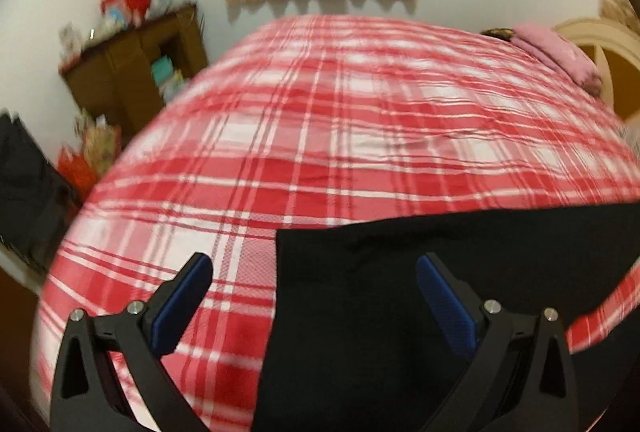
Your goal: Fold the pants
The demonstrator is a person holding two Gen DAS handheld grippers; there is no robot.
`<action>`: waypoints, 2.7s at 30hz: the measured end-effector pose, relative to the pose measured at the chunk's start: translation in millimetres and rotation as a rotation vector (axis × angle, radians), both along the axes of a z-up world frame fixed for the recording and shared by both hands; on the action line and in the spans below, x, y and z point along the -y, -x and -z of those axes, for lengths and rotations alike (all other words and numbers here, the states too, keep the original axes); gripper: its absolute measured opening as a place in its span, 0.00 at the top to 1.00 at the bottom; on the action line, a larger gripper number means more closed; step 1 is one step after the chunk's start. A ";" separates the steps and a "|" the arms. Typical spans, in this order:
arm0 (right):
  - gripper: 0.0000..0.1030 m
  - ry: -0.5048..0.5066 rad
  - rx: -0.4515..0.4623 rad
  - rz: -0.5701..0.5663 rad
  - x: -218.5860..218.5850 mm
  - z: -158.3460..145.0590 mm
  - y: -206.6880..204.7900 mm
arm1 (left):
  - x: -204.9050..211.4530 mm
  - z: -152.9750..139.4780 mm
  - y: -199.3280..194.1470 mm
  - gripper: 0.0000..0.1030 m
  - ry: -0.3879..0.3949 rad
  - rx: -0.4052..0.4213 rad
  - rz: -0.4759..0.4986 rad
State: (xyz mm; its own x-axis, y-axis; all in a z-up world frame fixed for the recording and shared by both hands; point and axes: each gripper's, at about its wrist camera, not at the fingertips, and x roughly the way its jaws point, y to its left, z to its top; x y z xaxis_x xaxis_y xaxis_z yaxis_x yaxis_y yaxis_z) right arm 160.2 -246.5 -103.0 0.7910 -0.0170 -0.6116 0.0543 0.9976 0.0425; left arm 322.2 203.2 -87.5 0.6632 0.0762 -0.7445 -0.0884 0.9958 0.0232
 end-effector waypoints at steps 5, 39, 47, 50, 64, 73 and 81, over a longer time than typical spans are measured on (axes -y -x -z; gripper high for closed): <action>0.01 0.015 -0.006 -0.004 1.0 9.0 -12.9 | -17.7 21.9 -32.5 0.19 0.067 -0.080 -0.014; 0.01 -0.105 -0.007 0.119 117.2 -23.9 -77.6 | -25.0 30.8 -33.2 0.93 0.097 -0.065 0.039; 0.04 -0.192 -0.065 0.225 196.9 -28.4 -123.2 | -15.3 33.0 -34.8 0.93 0.090 -0.037 0.082; 0.10 -0.189 -0.093 0.263 229.7 -31.4 -146.8 | -15.2 37.6 -39.0 0.93 0.092 -0.049 0.067; 0.21 -0.232 -0.252 0.262 314.9 3.8 -274.7 | -13.1 51.2 -53.3 0.93 0.075 -0.112 0.043; 0.55 -0.234 -0.373 0.194 311.2 36.0 -303.6 | -13.6 50.7 -60.3 0.93 0.081 -0.121 0.034; 0.94 -0.203 -0.288 0.100 292.6 -0.3 -274.4 | -13.6 22.2 -45.6 0.94 0.121 0.010 0.069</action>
State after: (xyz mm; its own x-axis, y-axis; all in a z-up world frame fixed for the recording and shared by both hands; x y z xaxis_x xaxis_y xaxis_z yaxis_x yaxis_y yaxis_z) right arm 434.7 -539.1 -102.8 0.5866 0.0592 -0.8077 0.1897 0.9595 0.2081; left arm 367.8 216.8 -109.7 0.6712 -0.0599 -0.7388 -0.0190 0.9950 -0.0980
